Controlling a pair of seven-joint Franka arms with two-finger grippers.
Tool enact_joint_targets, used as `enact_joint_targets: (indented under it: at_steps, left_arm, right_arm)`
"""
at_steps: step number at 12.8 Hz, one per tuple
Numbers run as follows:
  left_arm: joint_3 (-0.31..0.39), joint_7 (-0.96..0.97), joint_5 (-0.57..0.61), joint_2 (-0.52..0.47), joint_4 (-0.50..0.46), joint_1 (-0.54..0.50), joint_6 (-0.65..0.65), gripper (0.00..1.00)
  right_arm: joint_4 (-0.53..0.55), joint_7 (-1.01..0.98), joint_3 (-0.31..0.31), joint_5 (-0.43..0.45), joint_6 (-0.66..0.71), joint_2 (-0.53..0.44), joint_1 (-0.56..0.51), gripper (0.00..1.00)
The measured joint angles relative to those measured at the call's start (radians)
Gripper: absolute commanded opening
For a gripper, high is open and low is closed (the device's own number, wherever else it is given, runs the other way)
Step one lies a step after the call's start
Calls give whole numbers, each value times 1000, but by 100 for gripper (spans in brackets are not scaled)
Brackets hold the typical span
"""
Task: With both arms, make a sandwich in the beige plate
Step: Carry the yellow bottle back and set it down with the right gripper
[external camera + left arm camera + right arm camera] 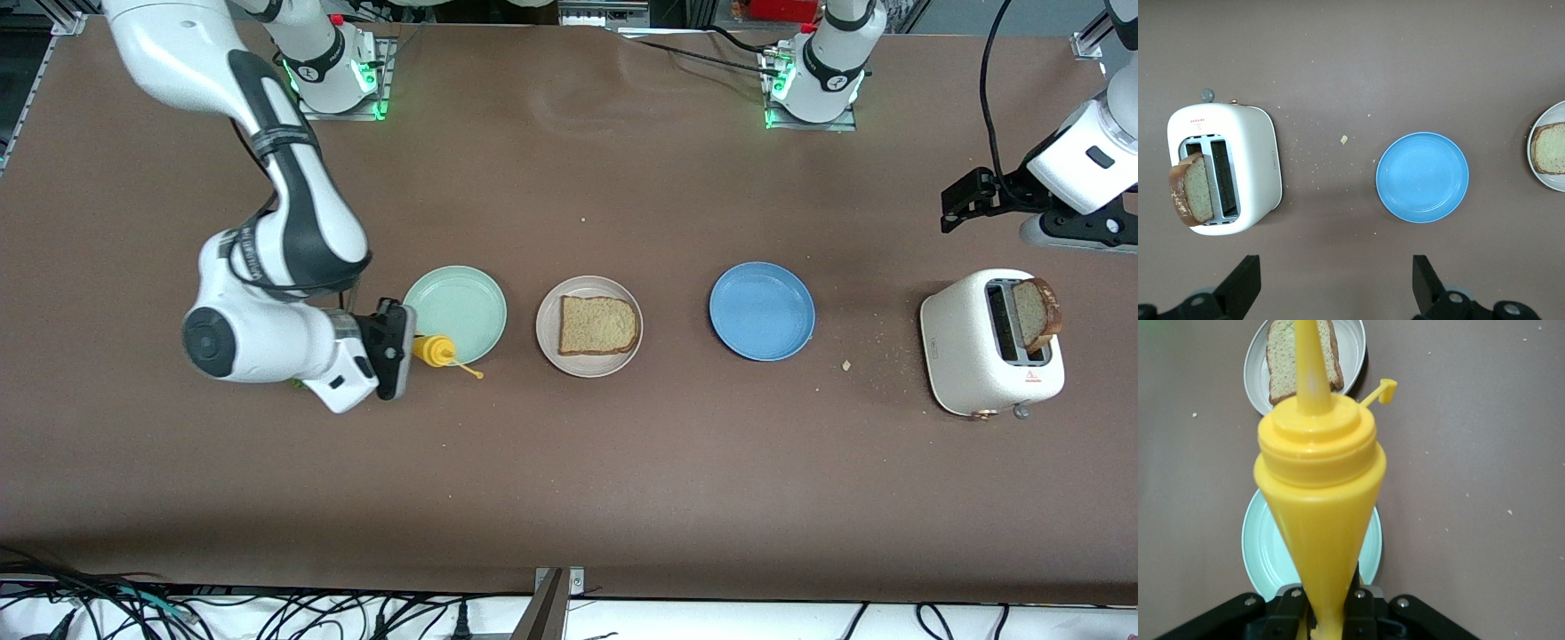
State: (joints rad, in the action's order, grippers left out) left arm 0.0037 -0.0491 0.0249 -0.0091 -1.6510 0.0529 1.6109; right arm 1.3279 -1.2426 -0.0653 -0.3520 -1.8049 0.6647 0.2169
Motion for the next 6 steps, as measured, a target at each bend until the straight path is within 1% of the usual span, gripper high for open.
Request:
enact_joint_targets:
  at_steps: [2,4,6]
  left_arm:
    - [0,0,0,0,0,0,0,100]
    - [0,0,0,0,0,0,0,100]
    - [0,0,0,0,0,0,0,100]
  right_arm:
    - [2,-100,-29,-10,47,3,-65,0]
    - [6,-226,-33,-50,81,20,-128,0]
    - [8,-365,-42,-68,95,52,-197,0]
